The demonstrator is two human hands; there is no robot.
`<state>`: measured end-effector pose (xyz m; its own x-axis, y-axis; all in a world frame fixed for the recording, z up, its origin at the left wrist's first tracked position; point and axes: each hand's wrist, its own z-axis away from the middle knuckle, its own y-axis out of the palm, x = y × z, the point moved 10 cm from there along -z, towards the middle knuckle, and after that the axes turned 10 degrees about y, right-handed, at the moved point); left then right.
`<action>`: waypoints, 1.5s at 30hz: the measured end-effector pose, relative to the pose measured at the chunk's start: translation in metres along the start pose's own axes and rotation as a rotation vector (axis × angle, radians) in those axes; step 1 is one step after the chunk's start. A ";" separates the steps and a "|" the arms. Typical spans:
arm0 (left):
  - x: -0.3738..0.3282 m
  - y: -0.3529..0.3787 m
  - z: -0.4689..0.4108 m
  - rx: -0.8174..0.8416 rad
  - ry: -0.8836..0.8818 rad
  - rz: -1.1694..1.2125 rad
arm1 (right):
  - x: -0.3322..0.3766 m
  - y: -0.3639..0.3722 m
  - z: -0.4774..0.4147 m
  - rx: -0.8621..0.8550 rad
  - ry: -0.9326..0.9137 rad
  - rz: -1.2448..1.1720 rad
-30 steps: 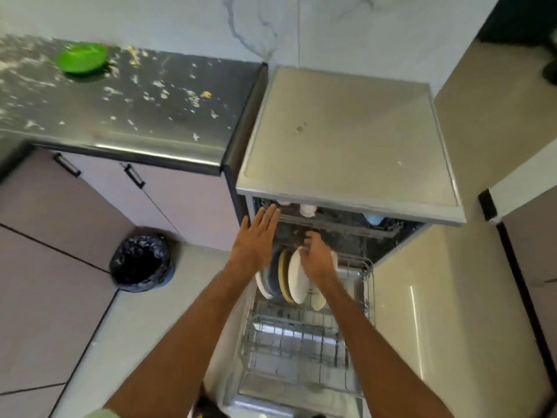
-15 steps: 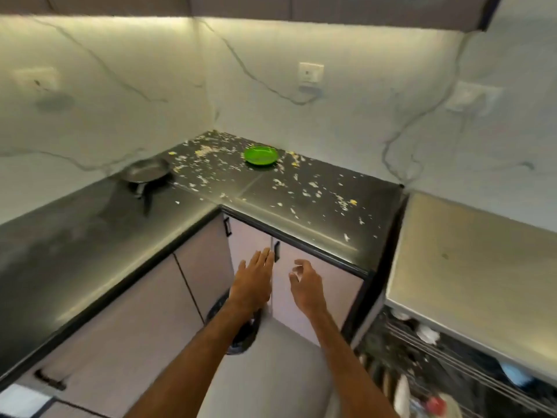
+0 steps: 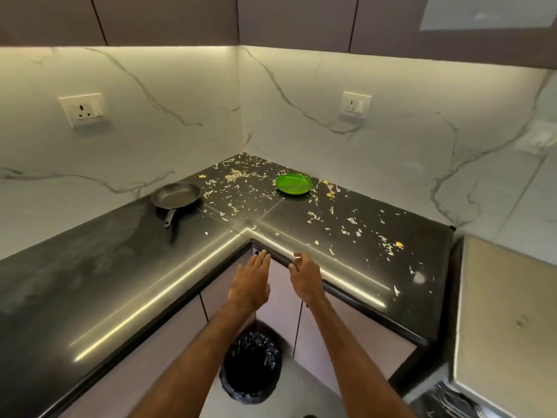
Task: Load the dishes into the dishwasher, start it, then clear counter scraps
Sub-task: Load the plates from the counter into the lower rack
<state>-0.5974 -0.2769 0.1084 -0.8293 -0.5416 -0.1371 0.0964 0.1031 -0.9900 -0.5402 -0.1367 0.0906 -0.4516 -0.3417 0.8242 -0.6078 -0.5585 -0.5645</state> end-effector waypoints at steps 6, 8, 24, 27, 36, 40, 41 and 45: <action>0.039 0.032 -0.092 0.046 -0.046 0.012 | -0.013 0.033 -0.105 0.049 0.053 -0.028; 0.049 0.045 -0.130 0.067 -0.069 0.027 | -0.020 0.041 -0.146 0.064 0.083 -0.038; 0.123 0.124 -0.308 0.421 -0.258 0.168 | -0.026 0.059 -0.462 0.248 0.230 0.117; 0.134 0.131 -0.312 0.453 -0.264 0.256 | -0.030 0.079 -0.495 0.307 0.161 0.341; 0.141 0.138 -0.313 0.408 -0.272 0.336 | -0.003 0.121 -0.453 0.339 -0.160 0.780; 0.141 0.138 -0.313 0.395 -0.284 0.345 | 0.002 0.140 -0.389 0.460 -0.295 0.759; 0.142 0.138 -0.313 0.390 -0.291 0.343 | 0.002 0.141 -0.376 0.494 -0.301 0.731; 0.142 0.138 -0.312 0.374 -0.294 0.314 | 0.016 0.103 -0.379 0.315 -0.277 0.611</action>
<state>-0.8741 -0.0792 -0.0370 -0.5462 -0.7477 -0.3775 0.5462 0.0237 -0.8373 -0.8569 0.0867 0.0288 -0.4429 -0.8159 0.3717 -0.0662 -0.3837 -0.9211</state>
